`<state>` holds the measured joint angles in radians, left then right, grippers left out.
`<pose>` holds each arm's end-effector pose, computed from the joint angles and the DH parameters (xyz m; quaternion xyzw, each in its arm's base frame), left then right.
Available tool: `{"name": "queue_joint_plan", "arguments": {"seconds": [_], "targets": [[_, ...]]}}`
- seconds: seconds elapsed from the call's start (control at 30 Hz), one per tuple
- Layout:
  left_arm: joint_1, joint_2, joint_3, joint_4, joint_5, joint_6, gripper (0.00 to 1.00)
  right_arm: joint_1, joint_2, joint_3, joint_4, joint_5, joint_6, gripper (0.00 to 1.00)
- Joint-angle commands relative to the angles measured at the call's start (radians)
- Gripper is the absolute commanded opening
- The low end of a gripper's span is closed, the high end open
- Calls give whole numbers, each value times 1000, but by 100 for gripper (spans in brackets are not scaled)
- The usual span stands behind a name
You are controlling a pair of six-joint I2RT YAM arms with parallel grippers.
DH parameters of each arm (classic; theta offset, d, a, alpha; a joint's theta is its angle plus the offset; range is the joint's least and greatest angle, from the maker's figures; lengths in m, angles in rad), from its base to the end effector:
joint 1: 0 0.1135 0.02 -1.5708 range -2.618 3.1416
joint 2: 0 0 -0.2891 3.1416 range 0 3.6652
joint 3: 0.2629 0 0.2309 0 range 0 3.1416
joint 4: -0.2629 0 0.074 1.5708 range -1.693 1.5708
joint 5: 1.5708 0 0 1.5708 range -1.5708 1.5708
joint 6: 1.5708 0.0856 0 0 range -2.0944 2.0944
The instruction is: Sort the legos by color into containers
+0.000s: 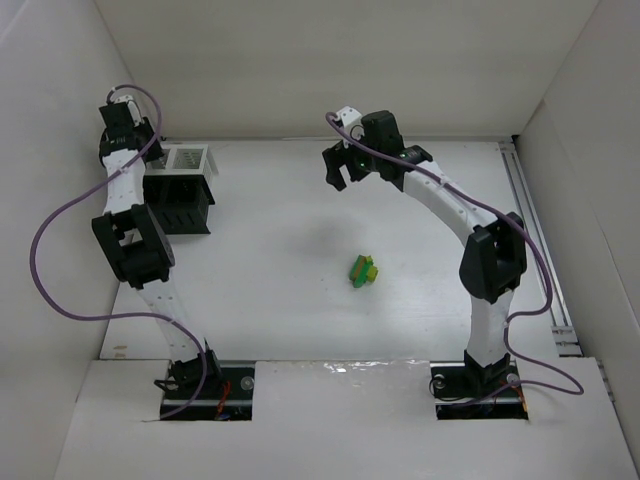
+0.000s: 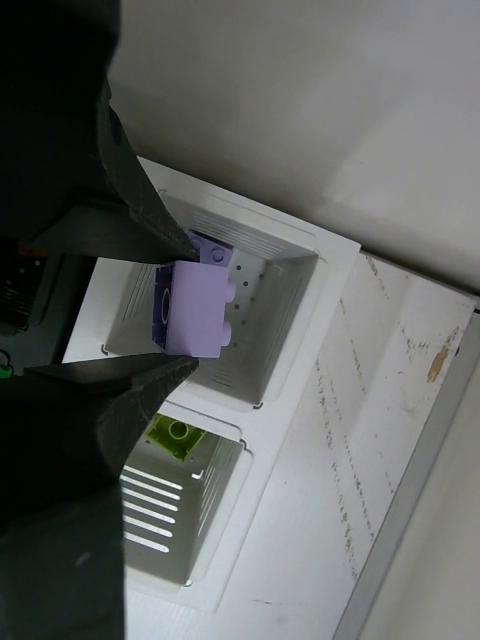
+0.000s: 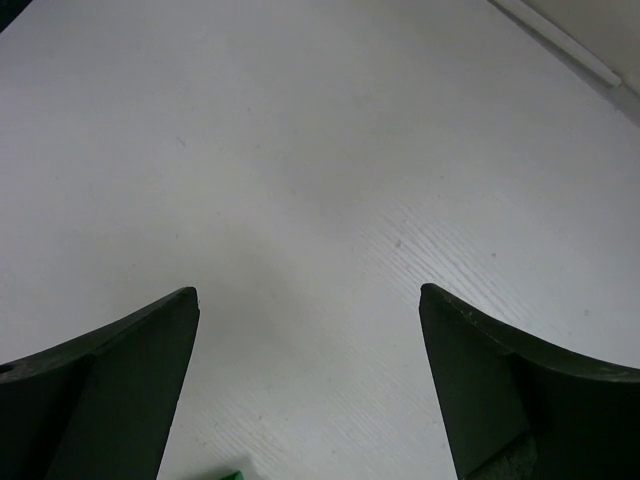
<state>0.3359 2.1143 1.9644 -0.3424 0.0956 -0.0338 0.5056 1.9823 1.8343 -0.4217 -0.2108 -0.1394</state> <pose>0.5118 0.1700 0.3117 -0.1334 0.8470 0.0366 0.5132 0.4269 0.2568 0.3199 -0.3244 0.8115 0.1776 0.4525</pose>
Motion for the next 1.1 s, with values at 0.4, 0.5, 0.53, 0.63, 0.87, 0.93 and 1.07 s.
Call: {"name": "queue_joint_plan", "arguments": {"seconds": [0.4, 0.5, 0.53, 0.63, 0.87, 0.93, 1.07], "targets": [[6, -159, 22, 98, 125, 40, 74, 1, -101, -26, -17, 40, -20, 94], [-4, -269, -60, 201, 213, 105, 100, -9, -176, -62, -43, 40, -20, 93], [-33, -331, -74, 212, 234, 132, 100, -9, -200, -81, -55, 57, -20, 93], [-84, -452, -172, 247, 279, 158, 100, -9, -295, -165, -67, 89, -20, 93], [-205, -680, -432, 271, 486, 95, 100, -77, -461, -352, -77, 107, 12, 94], [-231, -753, -531, 354, 486, 48, 100, -149, -479, -401, -110, 22, 40, 95], [-336, -893, -700, 335, 536, 206, 100, -291, -559, -478, -155, -238, 90, 94]]}}
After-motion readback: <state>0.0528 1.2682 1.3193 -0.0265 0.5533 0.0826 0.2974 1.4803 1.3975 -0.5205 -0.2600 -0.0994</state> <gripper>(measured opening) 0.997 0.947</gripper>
